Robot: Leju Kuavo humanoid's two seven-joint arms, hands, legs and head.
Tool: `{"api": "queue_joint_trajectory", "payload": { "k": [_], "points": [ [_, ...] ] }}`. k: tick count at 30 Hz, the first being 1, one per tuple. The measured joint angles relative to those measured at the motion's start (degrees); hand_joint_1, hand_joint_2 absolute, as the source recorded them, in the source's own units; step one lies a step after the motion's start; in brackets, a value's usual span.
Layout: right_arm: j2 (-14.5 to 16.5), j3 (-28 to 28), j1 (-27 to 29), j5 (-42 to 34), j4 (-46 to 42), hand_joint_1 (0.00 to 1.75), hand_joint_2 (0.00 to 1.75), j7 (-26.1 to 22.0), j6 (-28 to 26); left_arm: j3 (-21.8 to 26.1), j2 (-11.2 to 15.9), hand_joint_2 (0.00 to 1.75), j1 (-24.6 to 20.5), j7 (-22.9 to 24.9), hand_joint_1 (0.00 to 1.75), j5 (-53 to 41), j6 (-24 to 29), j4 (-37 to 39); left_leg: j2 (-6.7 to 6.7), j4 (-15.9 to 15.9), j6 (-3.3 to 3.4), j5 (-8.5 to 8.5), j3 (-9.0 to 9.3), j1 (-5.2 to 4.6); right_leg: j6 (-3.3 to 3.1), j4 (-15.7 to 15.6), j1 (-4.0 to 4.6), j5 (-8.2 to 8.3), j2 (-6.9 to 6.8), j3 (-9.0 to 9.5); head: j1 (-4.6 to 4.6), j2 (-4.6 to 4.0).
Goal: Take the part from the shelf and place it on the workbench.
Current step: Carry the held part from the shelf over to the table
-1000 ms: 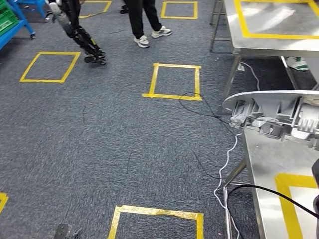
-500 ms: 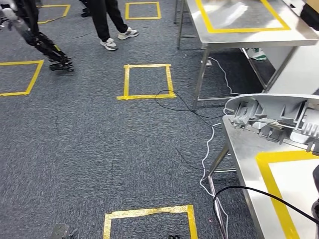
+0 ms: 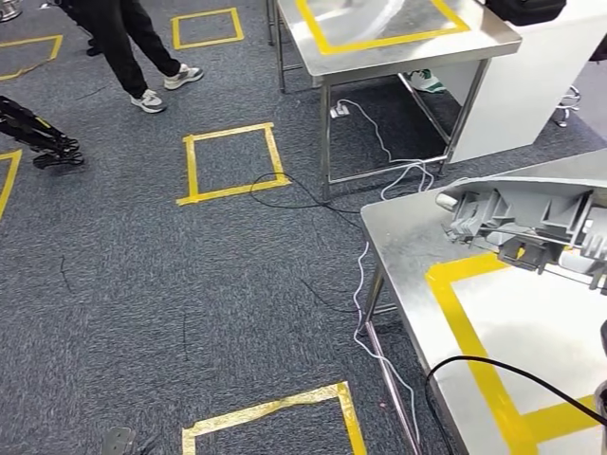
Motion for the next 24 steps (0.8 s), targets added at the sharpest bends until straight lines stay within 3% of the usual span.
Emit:
{"api": "queue_joint_trajectory", "payload": {
  "k": [2, 4, 6, 8, 10, 12, 14, 15, 16, 18, 20, 21, 23, 24],
  "points": [
    [0.0, 0.0, 0.0, 0.3, 0.0, 1.75, 1.75, 0.0, 0.0, 0.0, 0.0, 1.75, 0.0, 0.0, 0.0, 0.0, 0.0, 0.0, -1.02, -5.6, 0.33, 4.0, 2.38, 0.05, 0.19, 0.0, -0.1, 0.12, 1.49, 0.03, 0.0, 0.0],
    [0.0, 0.0, 0.0, 1.0, 0.0, 1.75, 1.75, -0.1, -0.1, 0.0, 0.1, 1.75, -0.1, 0.0, 0.0, 0.1, 0.0, 0.0, -3.7, -12.4, 0.58, 6.62, 5.53, 0.25, 0.61, 0.3, -0.08, 0.25, 2.88, -0.27, 0.01, 0.0],
    [0.0, 0.0, 0.1, 1.7, 0.0, 1.75, 1.75, -0.1, -0.3, 0.0, 0.1, 1.75, -0.1, 0.2, 0.0, 0.3, 0.0, 0.0, -4.95, -15.1, 0.88, 6.82, 6.73, 0.24, 1.25, 0.2, -0.2, 0.54, 4.15, -0.72, 0.01, 0.0],
    [0.0, 0.0, 0.3, 2.3, 0.0, 1.75, 1.75, 0.0, -0.5, 0.0, 0.2, 1.75, -0.2, 0.6, 0.0, 0.6, 0.1, 0.0, -3.63, -15.4, 1.54, 7.0, 6.83, 0.1, 1.91, 0.0, -0.49, 0.82, 4.77, -1.14, 0.01, 0.0],
    [-0.2, 0.0, 0.2, 2.9, 0.0, 1.75, 1.75, 0.3, -0.9, 0.0, 0.2, 1.75, -0.4, 0.9, 0.0, 0.9, 0.1, 0.0, -2.23, -15.8, 2.29, 7.32, 6.95, 0.12, 2.27, 2.4, -0.29, -0.68, 2.28, -2.44, 0.22, 0.0],
    [-0.4, 0.0, -0.1, 3.5, 0.0, 1.75, 1.75, 0.7, -1.3, 0.1, 0.2, 1.75, -0.3, 1.1, 0.0, 1.3, 0.2, 0.0, -0.86, -15.9, 2.69, 7.32, 6.99, 0.0, 2.48, 9.0, -0.06, -4.31, -1.2, -5.4, 0.42, 0.0],
    [-0.7, -0.1, 0.0, 3.9, 0.1, 1.75, 1.75, 1.1, -1.6, 0.4, 0.3, 1.75, -0.1, 1.3, 0.0, 1.8, 0.3, 0.0, 0.61, -15.9, 2.82, 7.23, 7.01, -0.11, 2.7, 15.1, -0.09, -6.67, -2.41, -8.01, 0.43, 0.0],
    [-0.8, -0.1, 0.0, 4.0, 0.1, 1.75, 1.75, 1.2, -1.8, 0.5, 0.3, 1.75, -0.1, 1.4, 0.0, 1.9, 0.3, 0.0, 1.32, -15.8, 2.81, 7.18, 7.02, -0.12, 2.78, 15.4, -0.1, -6.37, -2.66, -7.98, 0.44, 0.0],
    [-0.9, -0.1, 0.0, 4.1, 0.2, 1.75, 1.75, 1.3, -1.9, 0.5, 0.3, 1.75, -0.2, 1.5, 0.0, 2.1, 0.3, 0.0, 1.99, -15.8, 2.74, 7.1, 7.09, -0.11, 2.84, 13.5, -0.11, -5.13, -2.97, -6.77, 0.44, 0.0],
    [-1.2, -0.1, -0.1, 4.4, 0.2, 1.75, 1.75, 1.4, -2.2, 0.6, 0.3, 1.75, -0.2, 1.9, 0.0, 2.3, 0.3, 0.0, 3.15, -15.7, 2.37, 6.82, 7.35, -0.26, 2.85, 5.7, 0.04, -2.14, -5.11, -2.26, 0.46, 0.0],
    [-1.4, -0.2, -0.1, 4.7, 0.2, 1.75, 1.75, 1.7, -2.4, 0.9, 0.3, 1.75, -0.2, 2.1, 0.0, 2.4, 0.4, 0.0, 4.07, -15.6, 1.84, 6.51, 7.66, -0.66, 2.29, 0.8, 0.16, -0.92, -6.86, 0.55, 0.39, 0.0],
    [-1.4, -0.1, -0.1, 5.0, 0.2, 1.75, 1.75, 1.8, -2.6, 1.0, 0.4, 1.75, -0.2, 2.3, 0.0, 2.5, 0.4, 0.0, 4.53, -15.6, 1.6, 6.45, 7.76, -0.84, 1.88, 0.4, 0.26, -1.04, -6.85, 0.65, 0.35, 0.0],
    [-1.6, -0.1, 0.1, 5.7, 0.2, 1.75, 1.75, 2.2, -3.2, 1.2, 0.3, 1.75, -0.3, 2.9, 0.0, 2.6, 0.5, 0.0, 5.26, -15.7, 1.06, 6.31, 7.85, -0.78, 1.09, 0.3, 0.17, -0.76, -5.38, 0.37, 0.31, 0.0],
    [-1.7, -0.1, 0.0, 6.0, 0.2, 1.75, 1.75, 2.3, -3.6, 1.2, 0.2, 1.75, -0.3, 3.1, 0.0, 2.6, 0.5, 0.0, 4.62, -15.3, 0.74, 5.85, 7.69, -0.66, 0.8, 0.2, 0.09, -0.63, -4.72, 0.29, 0.31, 0.0]
  ]
}}
